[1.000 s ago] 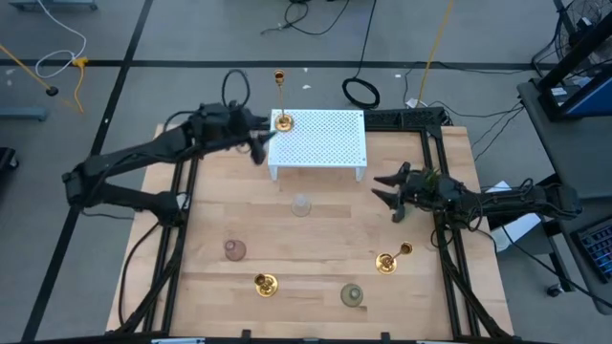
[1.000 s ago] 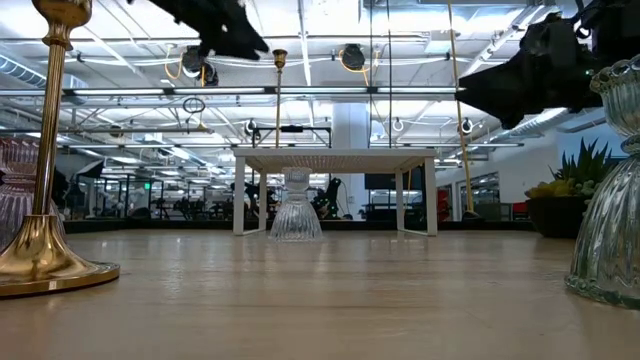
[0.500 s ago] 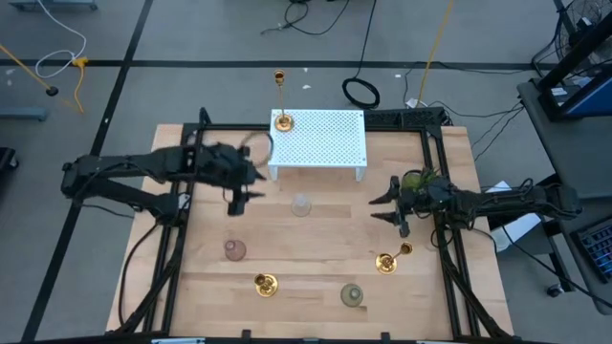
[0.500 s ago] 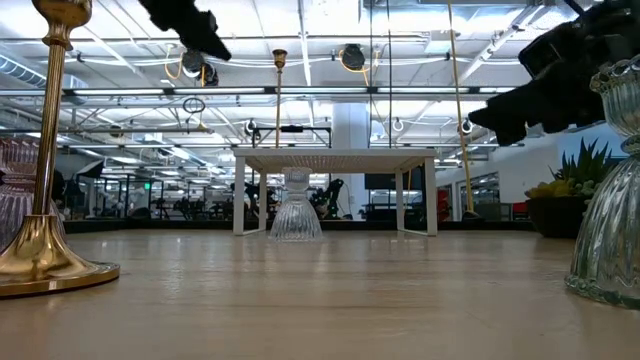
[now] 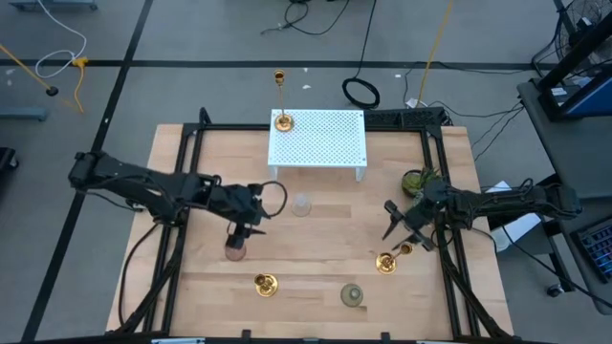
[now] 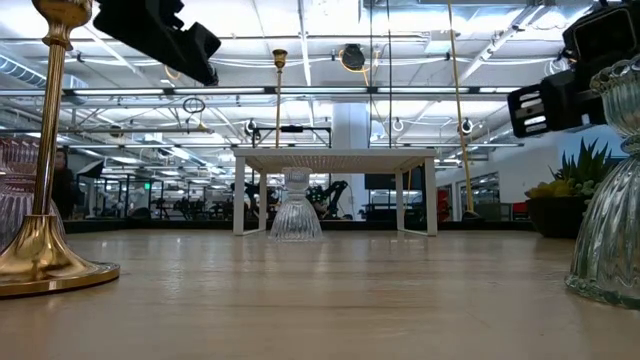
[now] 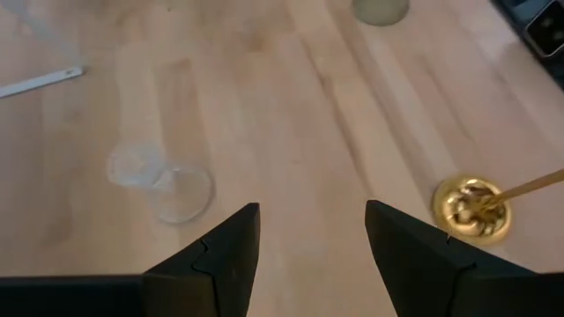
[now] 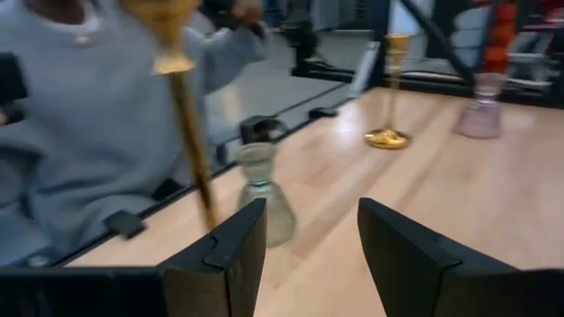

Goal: Pick & Place candle stick holders
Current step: Put the right gold candle holder on the shelf aligned with the other gold candle holder

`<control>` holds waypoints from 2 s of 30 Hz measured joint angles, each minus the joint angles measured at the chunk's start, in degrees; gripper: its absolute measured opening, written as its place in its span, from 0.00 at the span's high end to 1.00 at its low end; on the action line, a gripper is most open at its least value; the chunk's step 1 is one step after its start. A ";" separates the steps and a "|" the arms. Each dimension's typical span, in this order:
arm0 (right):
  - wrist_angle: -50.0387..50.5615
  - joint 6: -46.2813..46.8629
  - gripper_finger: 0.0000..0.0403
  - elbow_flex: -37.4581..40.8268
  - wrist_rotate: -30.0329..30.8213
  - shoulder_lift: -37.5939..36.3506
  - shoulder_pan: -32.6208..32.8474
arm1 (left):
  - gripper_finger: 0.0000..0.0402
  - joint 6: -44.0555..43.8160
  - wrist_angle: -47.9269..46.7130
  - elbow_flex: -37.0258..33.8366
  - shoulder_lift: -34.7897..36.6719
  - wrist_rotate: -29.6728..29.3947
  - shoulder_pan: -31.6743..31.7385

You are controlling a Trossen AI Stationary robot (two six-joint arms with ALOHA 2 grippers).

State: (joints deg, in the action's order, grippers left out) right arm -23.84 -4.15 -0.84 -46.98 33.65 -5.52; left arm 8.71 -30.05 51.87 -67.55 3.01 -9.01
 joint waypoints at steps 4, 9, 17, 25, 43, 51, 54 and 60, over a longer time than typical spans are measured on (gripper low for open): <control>1.05 -0.21 0.58 0.00 -3.28 0.00 0.00 | 0.47 -1.03 3.36 -0.68 0.02 -0.06 -1.70; 1.46 0.20 0.58 0.00 -9.05 0.00 0.01 | 0.47 -1.75 4.03 -0.80 0.02 -0.06 -3.25; 0.65 -0.97 0.58 0.00 -10.02 0.04 2.49 | 0.47 -2.70 4.34 -0.81 0.02 -0.09 -4.45; -8.48 -1.10 0.58 0.00 -0.83 1.56 11.11 | 0.47 -4.50 6.13 -0.81 0.02 -0.18 -4.62; -13.70 -4.91 0.73 0.00 12.45 9.09 16.90 | 0.47 -6.02 6.74 -0.81 0.02 -1.62 -4.58; -15.23 -6.05 0.98 0.00 13.62 9.17 16.88 | 0.47 -6.04 6.74 -0.81 0.02 -1.63 -4.58; -17.39 -4.27 0.97 -0.02 18.29 9.18 16.80 | 0.47 -6.04 6.75 -0.81 0.04 -1.66 -4.58; -18.84 1.92 0.98 -3.14 28.15 9.27 16.02 | 0.47 -6.45 7.31 -0.81 0.02 -2.85 -4.58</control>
State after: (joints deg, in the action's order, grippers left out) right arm -42.68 -2.22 -3.98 -18.83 42.92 10.51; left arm 2.26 -22.74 51.07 -67.53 0.16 -13.58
